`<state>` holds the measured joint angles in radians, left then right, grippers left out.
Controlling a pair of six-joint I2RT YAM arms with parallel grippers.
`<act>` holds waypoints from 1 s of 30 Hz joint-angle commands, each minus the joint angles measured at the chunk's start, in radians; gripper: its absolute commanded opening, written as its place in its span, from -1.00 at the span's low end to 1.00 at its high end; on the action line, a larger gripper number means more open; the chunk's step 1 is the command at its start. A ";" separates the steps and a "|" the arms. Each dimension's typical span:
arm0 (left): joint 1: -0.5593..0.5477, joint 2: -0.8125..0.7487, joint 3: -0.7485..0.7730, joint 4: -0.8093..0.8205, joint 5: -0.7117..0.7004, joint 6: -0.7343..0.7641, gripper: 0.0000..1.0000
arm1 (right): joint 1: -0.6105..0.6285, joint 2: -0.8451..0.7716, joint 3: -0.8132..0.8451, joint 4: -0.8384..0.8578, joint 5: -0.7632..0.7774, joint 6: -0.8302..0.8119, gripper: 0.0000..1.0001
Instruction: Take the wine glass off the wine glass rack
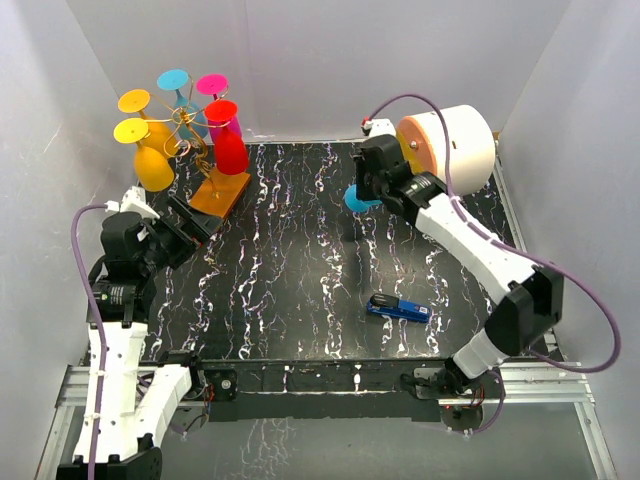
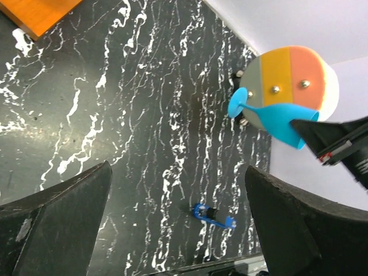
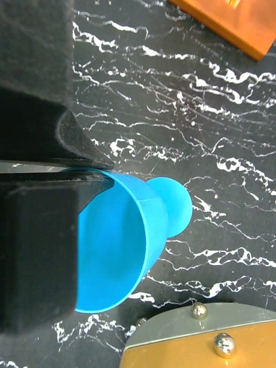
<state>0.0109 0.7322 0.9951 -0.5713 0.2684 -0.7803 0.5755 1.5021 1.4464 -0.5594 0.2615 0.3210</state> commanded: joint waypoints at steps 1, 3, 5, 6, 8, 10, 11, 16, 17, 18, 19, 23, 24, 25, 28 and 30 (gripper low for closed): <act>-0.003 -0.011 0.004 -0.050 -0.020 0.127 0.97 | -0.020 0.108 0.185 -0.169 0.005 -0.061 -1.00; -0.002 -0.025 -0.011 -0.060 -0.024 0.157 0.97 | -0.029 0.160 0.243 -0.192 -0.023 -0.060 -1.00; -0.002 -0.043 -0.031 -0.061 -0.024 0.183 0.97 | -0.037 0.215 0.301 -0.217 -0.033 -0.066 -1.00; -0.002 -0.052 -0.042 -0.056 -0.024 0.192 0.97 | -0.042 0.244 0.328 -0.229 -0.034 -0.072 -1.00; -0.002 -0.066 -0.072 -0.033 -0.009 0.209 0.97 | -0.058 0.308 0.381 -0.254 -0.036 -0.077 -1.00; -0.003 -0.079 -0.110 -0.002 0.015 0.228 0.97 | -0.074 0.359 0.433 -0.276 -0.041 -0.081 -1.00; -0.003 -0.084 -0.124 0.011 0.024 0.239 0.97 | -0.079 0.381 0.456 -0.283 -0.040 -0.084 -1.00; -0.002 -0.103 -0.174 0.012 0.023 0.327 0.97 | -0.097 0.490 0.568 -0.324 -0.010 -0.091 -1.00; -0.003 -0.107 -0.178 0.006 0.016 0.341 0.97 | -0.102 0.505 0.580 -0.327 -0.001 -0.092 -1.00; -0.002 -0.114 -0.178 0.004 0.012 0.344 0.97 | -0.107 0.520 0.596 -0.331 0.001 -0.091 -1.00; -0.003 -0.121 -0.178 0.009 0.021 0.352 0.97 | -0.111 0.534 0.613 -0.336 -0.006 -0.091 -1.00; -0.002 -0.152 -0.216 0.057 0.065 0.339 0.97 | -0.118 0.592 0.675 -0.362 -0.036 -0.089 -1.00; -0.002 -0.157 -0.219 0.061 0.071 0.341 0.97 | -0.118 0.607 0.693 -0.373 -0.039 -0.089 -1.00; -0.004 -0.160 -0.219 0.061 0.075 0.344 0.97 | -0.118 0.622 0.710 -0.387 -0.038 -0.090 -1.00; -0.003 -0.178 -0.224 0.067 0.084 0.346 0.97 | -0.118 0.650 0.757 -0.417 -0.046 -0.093 -0.98; -0.002 -0.185 -0.227 0.072 0.093 0.347 0.97 | -0.118 0.657 0.777 -0.425 -0.046 -0.096 -0.84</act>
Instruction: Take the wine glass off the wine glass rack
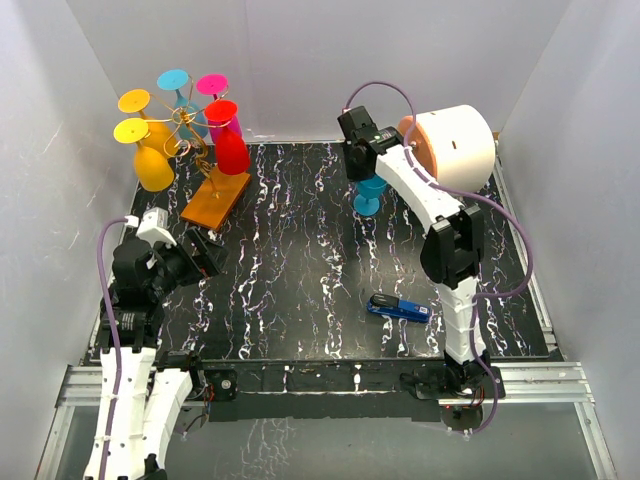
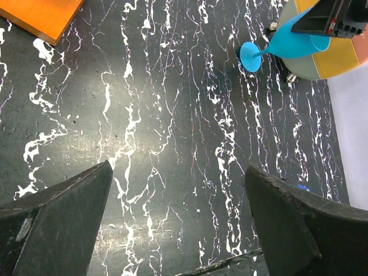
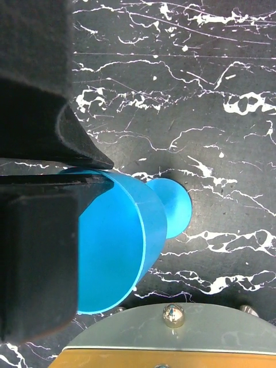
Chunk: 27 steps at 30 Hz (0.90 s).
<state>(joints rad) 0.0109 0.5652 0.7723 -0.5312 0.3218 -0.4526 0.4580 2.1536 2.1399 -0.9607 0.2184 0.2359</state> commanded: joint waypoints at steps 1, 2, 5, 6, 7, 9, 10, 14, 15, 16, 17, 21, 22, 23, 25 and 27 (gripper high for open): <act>-0.002 -0.021 -0.005 0.033 0.040 0.019 0.97 | -0.001 0.007 0.090 -0.024 -0.003 -0.012 -0.76; -0.003 -0.022 -0.006 0.033 0.039 0.019 0.97 | -0.001 0.008 0.095 -0.025 -0.008 -0.015 -0.67; -0.003 -0.021 -0.006 0.033 0.035 0.017 0.97 | -0.001 0.017 0.142 -0.049 -0.035 -0.018 -0.43; -0.002 -0.019 -0.006 0.032 0.034 0.017 0.97 | -0.002 0.014 0.156 -0.056 -0.045 -0.018 -0.39; -0.002 -0.019 -0.005 0.031 0.033 0.017 0.97 | -0.001 0.006 0.173 -0.062 -0.054 -0.017 -0.34; -0.002 -0.021 -0.006 0.031 0.030 0.017 0.97 | -0.001 -0.029 0.186 -0.064 -0.068 -0.015 -0.20; -0.002 -0.022 -0.005 0.031 0.030 0.017 0.97 | -0.001 -0.057 0.179 -0.054 -0.098 -0.014 -0.16; -0.003 -0.024 -0.007 0.033 0.023 0.014 0.97 | 0.013 -0.262 -0.068 0.185 -0.289 0.000 0.25; -0.002 -0.023 -0.008 0.033 0.020 0.014 0.97 | 0.018 -0.324 -0.156 0.261 -0.318 0.007 0.40; -0.002 -0.020 -0.007 0.031 0.016 0.013 0.97 | 0.024 -0.383 -0.239 0.332 -0.338 0.019 0.50; -0.002 -0.017 -0.005 0.028 0.012 0.012 0.97 | 0.028 -0.441 -0.326 0.404 -0.366 0.033 0.57; -0.002 0.001 0.003 0.016 -0.004 0.011 0.97 | 0.028 -0.619 -0.645 0.717 -0.549 0.132 0.70; -0.002 0.012 0.004 0.010 -0.011 0.011 0.97 | 0.028 -0.649 -0.714 0.794 -0.595 0.162 0.71; -0.002 0.023 0.009 0.005 -0.020 0.009 0.97 | 0.028 -0.678 -0.801 0.868 -0.637 0.192 0.73; -0.003 0.042 0.018 -0.006 -0.038 0.004 0.97 | 0.028 -0.722 -0.906 0.997 -0.702 0.244 0.77; -0.003 0.056 0.029 -0.022 -0.068 -0.004 0.97 | 0.028 -0.748 -0.983 1.101 -0.743 0.291 0.82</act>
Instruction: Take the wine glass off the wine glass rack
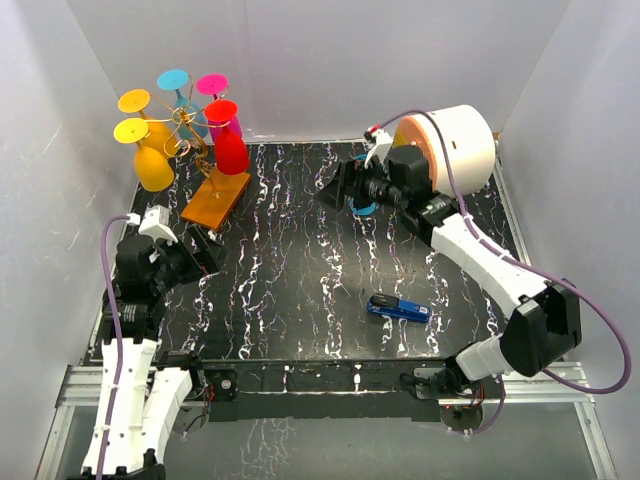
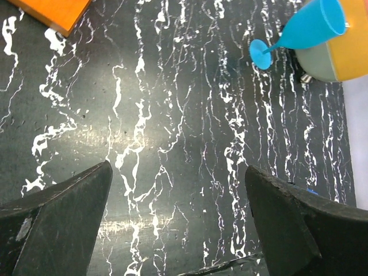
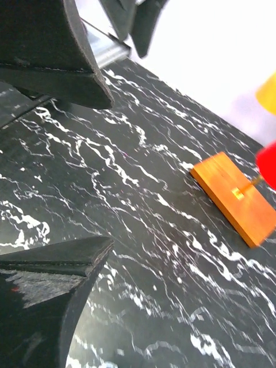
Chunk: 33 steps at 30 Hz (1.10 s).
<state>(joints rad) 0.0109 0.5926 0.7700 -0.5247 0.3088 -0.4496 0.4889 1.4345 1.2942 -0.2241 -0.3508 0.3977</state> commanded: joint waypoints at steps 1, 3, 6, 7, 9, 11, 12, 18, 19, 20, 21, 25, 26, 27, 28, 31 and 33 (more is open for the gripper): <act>-0.002 0.031 0.037 -0.039 -0.071 -0.017 0.97 | -0.003 -0.035 -0.159 0.392 -0.192 0.142 0.83; -0.002 0.034 0.053 -0.065 -0.114 -0.047 0.97 | -0.003 -0.038 -0.182 0.414 -0.223 0.150 0.84; -0.002 0.054 0.096 -0.092 -0.158 -0.120 0.97 | -0.003 -0.042 -0.196 0.414 -0.241 0.139 0.86; -0.002 0.070 0.121 -0.098 -0.165 -0.141 0.97 | -0.003 -0.046 -0.201 0.416 -0.246 0.133 0.86; -0.002 0.121 0.195 -0.106 -0.166 -0.155 0.97 | -0.003 -0.054 -0.205 0.416 -0.252 0.122 0.87; -0.002 0.198 0.309 -0.124 -0.168 -0.149 0.97 | -0.003 -0.063 -0.205 0.411 -0.258 0.105 0.87; -0.003 0.258 0.377 -0.134 -0.173 -0.144 0.97 | -0.003 -0.068 -0.205 0.402 -0.257 0.096 0.88; -0.003 0.519 0.794 -0.148 -0.244 -0.119 0.97 | -0.003 -0.113 -0.222 0.404 -0.227 0.076 0.89; -0.003 0.560 0.848 -0.150 -0.264 -0.116 0.97 | -0.003 -0.119 -0.223 0.405 -0.224 0.078 0.89; -0.003 0.606 0.907 -0.157 -0.289 -0.114 0.97 | -0.003 -0.124 -0.225 0.406 -0.223 0.079 0.89; 0.000 0.650 0.960 -0.170 -0.306 -0.110 0.97 | -0.003 -0.129 -0.225 0.407 -0.222 0.082 0.89; 0.087 0.769 1.103 -0.182 -0.283 -0.137 0.97 | -0.003 -0.151 -0.229 0.408 -0.221 0.091 0.89; 0.138 0.800 1.114 -0.172 -0.233 -0.161 0.97 | -0.003 -0.155 -0.231 0.408 -0.219 0.093 0.89; 0.202 0.813 1.112 -0.155 -0.167 -0.194 0.97 | -0.003 -0.158 -0.234 0.410 -0.218 0.094 0.89; 0.248 0.818 1.103 -0.139 -0.124 -0.223 0.97 | -0.003 -0.161 -0.235 0.410 -0.217 0.095 0.89; 0.345 0.815 1.071 -0.096 -0.051 -0.269 0.97 | -0.003 -0.166 -0.241 0.408 -0.211 0.095 0.89; 0.387 0.804 1.042 -0.070 -0.020 -0.286 0.97 | -0.003 -0.167 -0.242 0.405 -0.210 0.093 0.89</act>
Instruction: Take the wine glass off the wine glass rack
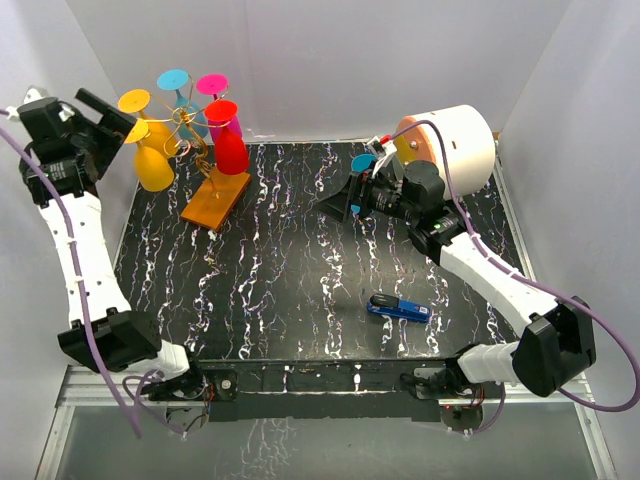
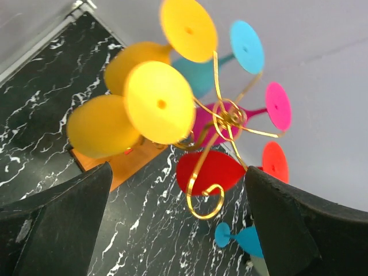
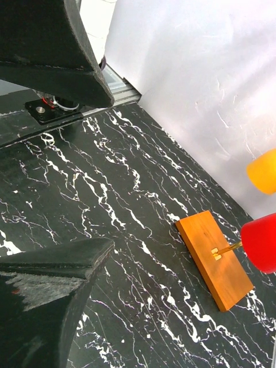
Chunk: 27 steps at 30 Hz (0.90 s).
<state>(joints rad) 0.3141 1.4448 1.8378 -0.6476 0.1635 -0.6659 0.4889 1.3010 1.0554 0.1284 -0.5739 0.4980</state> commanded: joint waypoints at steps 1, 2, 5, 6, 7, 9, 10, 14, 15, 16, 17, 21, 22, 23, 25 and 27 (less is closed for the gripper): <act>0.101 -0.053 -0.039 0.058 0.128 -0.076 0.97 | -0.003 -0.033 -0.003 0.051 0.013 -0.006 0.89; 0.120 -0.058 -0.056 0.058 0.129 -0.080 0.97 | -0.003 -0.034 -0.001 0.049 0.014 -0.007 0.89; 0.192 -0.067 -0.123 0.089 0.177 -0.131 0.97 | -0.003 -0.033 0.000 0.045 0.012 -0.007 0.89; 0.217 -0.066 -0.154 0.119 0.221 -0.164 0.97 | -0.003 -0.034 0.000 0.045 0.012 -0.007 0.89; 0.238 -0.065 -0.190 0.164 0.280 -0.199 0.96 | -0.003 -0.034 0.000 0.045 0.012 -0.007 0.89; 0.269 -0.054 -0.264 0.280 0.417 -0.302 0.86 | -0.003 -0.035 0.001 0.044 0.015 -0.007 0.89; 0.277 -0.045 -0.302 0.352 0.465 -0.354 0.82 | -0.003 -0.036 0.000 0.043 0.015 -0.007 0.89; 0.284 -0.026 -0.430 0.633 0.564 -0.567 0.71 | -0.003 -0.044 -0.004 0.041 0.019 -0.008 0.89; 0.284 -0.022 -0.450 0.679 0.570 -0.589 0.70 | -0.003 -0.046 -0.004 0.040 0.020 -0.010 0.89; 0.284 -0.019 -0.462 0.702 0.569 -0.599 0.70 | -0.003 -0.045 -0.004 0.039 0.021 -0.010 0.89; 0.283 -0.016 -0.464 0.708 0.566 -0.600 0.70 | -0.003 -0.047 -0.005 0.039 0.022 -0.011 0.89; 0.279 -0.001 -0.476 0.742 0.559 -0.616 0.56 | -0.003 -0.044 -0.007 0.047 0.023 -0.008 0.89; 0.278 0.002 -0.483 0.753 0.559 -0.626 0.49 | -0.003 -0.045 -0.008 0.049 0.022 -0.007 0.89; 0.277 0.003 -0.490 0.760 0.557 -0.633 0.44 | -0.003 -0.044 -0.009 0.052 0.021 -0.005 0.89; 0.275 0.004 -0.497 0.764 0.543 -0.636 0.32 | -0.003 -0.045 -0.011 0.055 0.021 -0.003 0.89; 0.271 0.008 -0.497 0.767 0.528 -0.639 0.24 | -0.003 -0.045 -0.011 0.057 0.021 -0.001 0.89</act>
<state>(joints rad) 0.5922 1.4700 1.3563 0.0570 0.6739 -1.2686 0.4889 1.2961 1.0485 0.1257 -0.5667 0.4988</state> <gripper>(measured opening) 0.650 0.946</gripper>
